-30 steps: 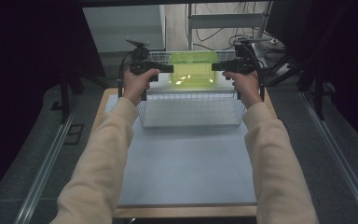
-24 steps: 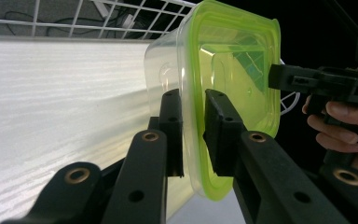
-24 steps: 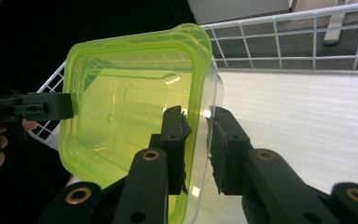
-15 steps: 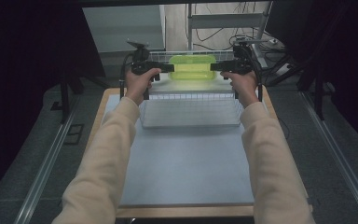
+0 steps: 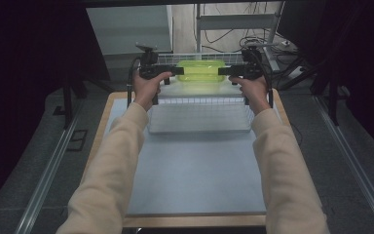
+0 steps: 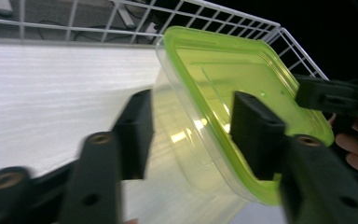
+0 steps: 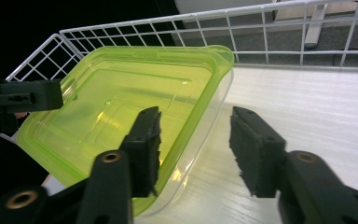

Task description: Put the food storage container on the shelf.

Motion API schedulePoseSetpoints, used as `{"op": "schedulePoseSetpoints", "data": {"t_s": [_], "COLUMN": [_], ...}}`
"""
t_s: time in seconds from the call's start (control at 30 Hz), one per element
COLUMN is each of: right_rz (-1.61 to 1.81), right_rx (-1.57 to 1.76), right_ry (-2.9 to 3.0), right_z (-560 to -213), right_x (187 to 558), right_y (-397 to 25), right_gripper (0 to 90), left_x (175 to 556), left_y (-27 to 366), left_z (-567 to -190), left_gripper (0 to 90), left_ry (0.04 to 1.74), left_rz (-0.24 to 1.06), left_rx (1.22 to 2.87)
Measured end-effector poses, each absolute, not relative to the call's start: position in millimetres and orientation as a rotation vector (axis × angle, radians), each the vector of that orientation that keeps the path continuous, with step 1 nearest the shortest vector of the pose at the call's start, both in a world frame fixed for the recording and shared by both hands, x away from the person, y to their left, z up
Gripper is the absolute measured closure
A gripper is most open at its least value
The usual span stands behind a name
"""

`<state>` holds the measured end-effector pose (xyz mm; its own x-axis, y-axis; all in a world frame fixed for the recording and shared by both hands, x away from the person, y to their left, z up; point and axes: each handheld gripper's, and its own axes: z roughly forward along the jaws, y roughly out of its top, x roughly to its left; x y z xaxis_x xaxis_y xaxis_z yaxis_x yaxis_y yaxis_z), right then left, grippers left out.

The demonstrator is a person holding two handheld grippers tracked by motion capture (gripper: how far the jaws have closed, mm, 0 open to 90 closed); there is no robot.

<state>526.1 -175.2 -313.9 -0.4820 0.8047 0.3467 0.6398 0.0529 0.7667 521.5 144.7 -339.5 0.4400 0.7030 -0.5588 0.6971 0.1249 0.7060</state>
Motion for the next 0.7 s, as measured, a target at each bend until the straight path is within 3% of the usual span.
{"op": "schedulePoseSetpoints", "data": {"t_s": [0.17, 0.7], "right_rz": [1.446, 1.570], "right_rx": [1.446, 1.185], "right_ry": [2.105, 2.100], "right_z": [-309.9, -307.9], "right_x": [519.7, 461.3], "right_y": [-175.4, -201.7], "right_gripper": [37.0, 29.1], "left_x": [517.1, 449.5], "left_y": [145.0, 170.6], "left_z": [-336.5, -337.5], "left_gripper": [25.9, 24.2], "left_ry": [1.242, 1.107], "left_rz": [0.021, 0.078], "left_rx": [1.551, 1.583]}}
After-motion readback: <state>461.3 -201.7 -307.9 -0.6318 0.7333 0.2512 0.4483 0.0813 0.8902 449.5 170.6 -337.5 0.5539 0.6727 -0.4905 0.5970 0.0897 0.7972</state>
